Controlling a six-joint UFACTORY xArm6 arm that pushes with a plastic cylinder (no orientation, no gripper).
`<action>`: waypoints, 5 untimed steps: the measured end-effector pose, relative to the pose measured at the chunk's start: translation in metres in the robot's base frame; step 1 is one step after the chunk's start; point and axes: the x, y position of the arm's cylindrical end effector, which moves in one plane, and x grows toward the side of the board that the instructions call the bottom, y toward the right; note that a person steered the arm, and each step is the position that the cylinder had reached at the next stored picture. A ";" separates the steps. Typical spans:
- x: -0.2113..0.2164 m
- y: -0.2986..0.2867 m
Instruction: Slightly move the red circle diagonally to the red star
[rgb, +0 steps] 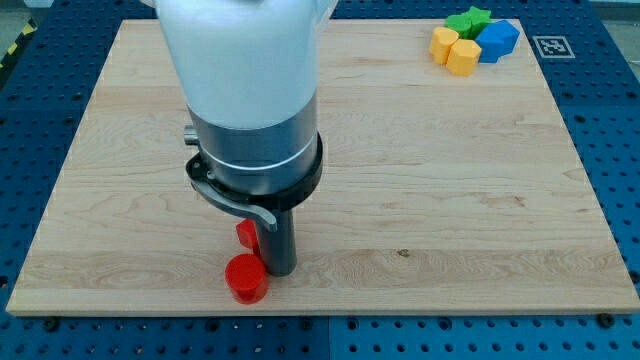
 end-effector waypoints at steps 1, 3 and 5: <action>0.015 0.017; 0.033 0.011; 0.033 -0.037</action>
